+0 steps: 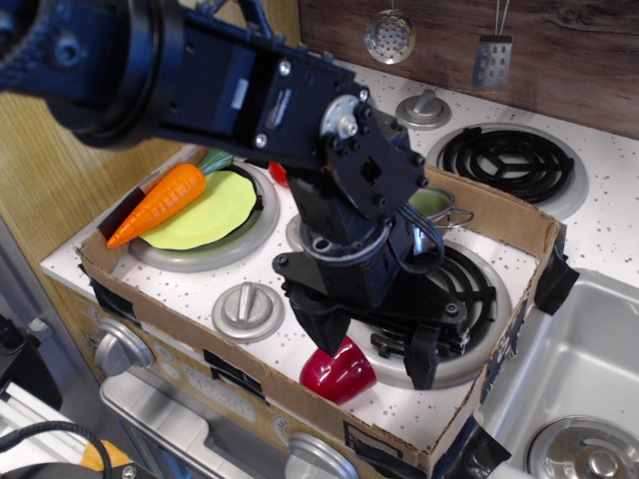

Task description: Take broccoli out of pan

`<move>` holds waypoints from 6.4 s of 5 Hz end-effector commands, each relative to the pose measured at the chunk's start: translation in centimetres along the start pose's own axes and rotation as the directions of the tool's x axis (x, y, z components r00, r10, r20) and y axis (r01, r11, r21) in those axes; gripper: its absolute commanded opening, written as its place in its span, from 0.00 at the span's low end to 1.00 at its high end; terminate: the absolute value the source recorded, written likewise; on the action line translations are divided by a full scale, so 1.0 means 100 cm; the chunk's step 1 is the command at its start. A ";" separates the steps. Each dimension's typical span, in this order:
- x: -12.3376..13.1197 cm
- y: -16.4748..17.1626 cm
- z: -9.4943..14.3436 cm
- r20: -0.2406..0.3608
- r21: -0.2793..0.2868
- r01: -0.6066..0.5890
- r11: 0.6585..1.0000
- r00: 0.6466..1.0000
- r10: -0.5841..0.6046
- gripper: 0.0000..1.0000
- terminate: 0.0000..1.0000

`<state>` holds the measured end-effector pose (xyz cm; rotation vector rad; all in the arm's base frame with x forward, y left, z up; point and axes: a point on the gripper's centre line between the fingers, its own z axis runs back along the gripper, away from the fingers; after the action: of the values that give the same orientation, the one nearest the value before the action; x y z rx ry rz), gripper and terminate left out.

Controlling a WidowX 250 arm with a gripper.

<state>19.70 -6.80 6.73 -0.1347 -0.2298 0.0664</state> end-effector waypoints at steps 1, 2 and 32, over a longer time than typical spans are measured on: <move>0.000 0.000 0.000 0.000 0.000 0.000 1.000 1.000 0.000 1.00 0.00; 0.014 -0.006 0.016 0.002 0.036 -0.083 0.996 0.997 0.083 1.00 0.00; 0.065 -0.024 -0.026 0.252 0.179 -0.530 0.829 0.839 0.482 0.00 0.00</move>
<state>25.95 -8.36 4.43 0.0818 -0.3573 0.6425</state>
